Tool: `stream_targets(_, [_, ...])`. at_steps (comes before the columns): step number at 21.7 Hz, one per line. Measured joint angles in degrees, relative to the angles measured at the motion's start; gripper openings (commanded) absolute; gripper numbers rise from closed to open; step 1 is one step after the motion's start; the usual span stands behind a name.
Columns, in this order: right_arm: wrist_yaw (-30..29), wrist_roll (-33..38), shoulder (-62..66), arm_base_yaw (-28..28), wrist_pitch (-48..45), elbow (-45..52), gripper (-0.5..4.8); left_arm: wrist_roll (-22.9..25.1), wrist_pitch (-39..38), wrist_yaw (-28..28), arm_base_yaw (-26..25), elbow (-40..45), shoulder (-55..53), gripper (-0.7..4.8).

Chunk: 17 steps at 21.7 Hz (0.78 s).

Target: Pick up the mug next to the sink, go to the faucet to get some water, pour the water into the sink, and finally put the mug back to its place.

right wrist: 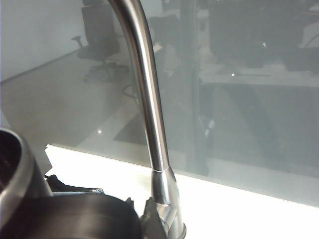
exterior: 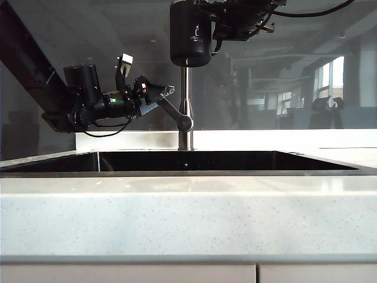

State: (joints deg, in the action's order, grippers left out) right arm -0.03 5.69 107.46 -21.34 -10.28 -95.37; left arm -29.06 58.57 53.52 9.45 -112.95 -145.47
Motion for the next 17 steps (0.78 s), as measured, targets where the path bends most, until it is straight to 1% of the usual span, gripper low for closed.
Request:
stream_targets(1, [0.0,0.0,0.0,0.0,0.0,0.0,-0.04,-0.4,0.1,0.5,0.0,0.0,0.0,2.91])
stream_targets(2, [0.0,0.0,0.0,0.0,0.1,0.0,-0.04,-0.4,-0.1,1.8,-0.1,0.0,0.0,2.62])
stream_targets(6, [0.0,0.0,0.0,0.0,0.2,0.0,-0.04,-0.4,-0.5,6.9,-0.4,0.0,-0.1,2.55])
stream_targets(8, [0.0,0.0,0.0,0.0,0.3,0.0,-0.04,-0.3,-0.5,7.1,-0.4,0.1,-0.1,2.56])
stream_targets(11, [0.0,0.0,0.0,0.0,0.4,0.0,-0.04,0.2,0.3,5.5,-0.4,0.1,-0.1,2.56])
stream_targets(14, [0.0,0.0,0.0,0.0,0.4,0.0,-0.04,3.3,1.2,2.1,-0.2,0.1,0.0,2.55])
stream_targets(17, [0.0,0.0,0.0,0.0,0.4,0.0,-0.04,5.7,0.9,1.0,-0.3,0.1,0.0,2.56])
